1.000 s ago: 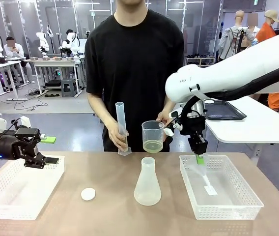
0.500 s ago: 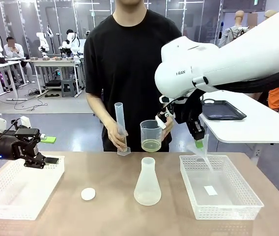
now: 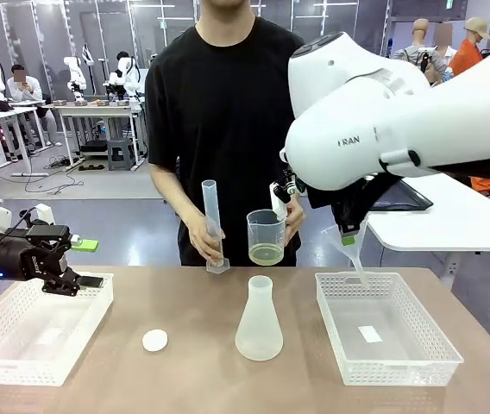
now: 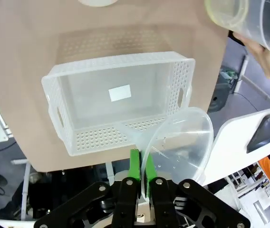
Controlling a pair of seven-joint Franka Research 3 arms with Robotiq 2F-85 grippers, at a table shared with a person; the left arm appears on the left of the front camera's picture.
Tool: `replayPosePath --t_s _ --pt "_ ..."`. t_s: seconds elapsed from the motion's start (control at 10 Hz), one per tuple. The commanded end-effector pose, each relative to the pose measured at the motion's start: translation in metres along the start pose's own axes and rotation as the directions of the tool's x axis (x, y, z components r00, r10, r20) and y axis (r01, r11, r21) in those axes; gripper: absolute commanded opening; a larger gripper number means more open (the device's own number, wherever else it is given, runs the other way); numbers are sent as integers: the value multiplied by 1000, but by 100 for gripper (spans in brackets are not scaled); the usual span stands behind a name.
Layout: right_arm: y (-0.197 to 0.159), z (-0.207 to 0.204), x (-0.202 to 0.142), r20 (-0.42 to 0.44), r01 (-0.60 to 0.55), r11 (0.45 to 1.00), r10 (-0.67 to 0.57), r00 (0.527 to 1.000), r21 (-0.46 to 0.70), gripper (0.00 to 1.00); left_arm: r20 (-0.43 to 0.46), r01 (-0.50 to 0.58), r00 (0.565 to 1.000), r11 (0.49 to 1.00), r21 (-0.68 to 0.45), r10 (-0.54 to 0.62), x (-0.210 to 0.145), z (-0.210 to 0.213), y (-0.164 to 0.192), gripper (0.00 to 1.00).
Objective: Prepare the solutions needed for the experiment.
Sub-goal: Pick up the Plastic Funnel and insert it into the Big flask.
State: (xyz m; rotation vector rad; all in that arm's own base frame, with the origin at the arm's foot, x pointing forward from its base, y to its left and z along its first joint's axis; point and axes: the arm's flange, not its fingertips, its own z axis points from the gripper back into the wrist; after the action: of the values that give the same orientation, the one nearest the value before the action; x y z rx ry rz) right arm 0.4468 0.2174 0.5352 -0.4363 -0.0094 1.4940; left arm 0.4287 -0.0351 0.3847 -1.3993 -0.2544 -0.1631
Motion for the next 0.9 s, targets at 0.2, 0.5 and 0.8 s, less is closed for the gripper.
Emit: replayPosePath --t_s 0.2,0.5,0.8 --pt "-7 -1 3 -18 -23 999 24 1000 31 0 1 13 1000 1000 -4 -13 1 0 -2 100" --pt "-7 -1 3 -18 -23 999 24 1000 31 0 1 13 1000 1000 -4 -13 1 0 -2 100" --pt "-7 -1 3 -18 -23 999 24 1000 31 0 1 13 1000 1000 -4 -13 1 0 -2 100"
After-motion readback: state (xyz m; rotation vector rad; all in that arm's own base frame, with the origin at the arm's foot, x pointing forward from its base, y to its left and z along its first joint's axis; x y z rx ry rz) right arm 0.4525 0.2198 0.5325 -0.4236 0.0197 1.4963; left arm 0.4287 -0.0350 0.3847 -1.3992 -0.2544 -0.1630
